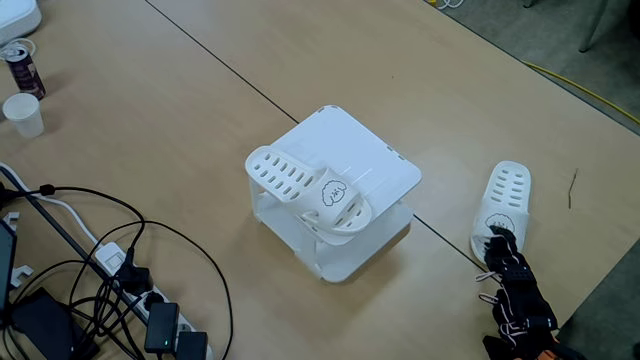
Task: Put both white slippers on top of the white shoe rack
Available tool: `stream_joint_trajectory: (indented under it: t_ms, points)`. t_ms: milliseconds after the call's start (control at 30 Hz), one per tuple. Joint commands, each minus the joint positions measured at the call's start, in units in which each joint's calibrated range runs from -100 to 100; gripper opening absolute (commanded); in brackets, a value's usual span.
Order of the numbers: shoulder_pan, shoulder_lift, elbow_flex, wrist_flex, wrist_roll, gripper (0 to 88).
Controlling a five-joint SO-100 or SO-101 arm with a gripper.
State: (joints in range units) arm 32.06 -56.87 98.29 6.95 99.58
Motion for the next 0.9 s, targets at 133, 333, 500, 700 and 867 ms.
stream_joint_trajectory:
  t_ms: [133,333,500,700,867]
  points:
    - [0.6,0.5,-0.1,-0.5,0.4,17.3]
    - [1.0,0.6,-0.6,-2.3,0.4,17.5]
    - [4.3,4.4,-1.3,-7.6,0.4,17.5]
    - [5.8,11.0,-1.6,-17.7,0.4,17.6]
    - [5.6,13.8,-1.1,-23.9,0.4,17.6]
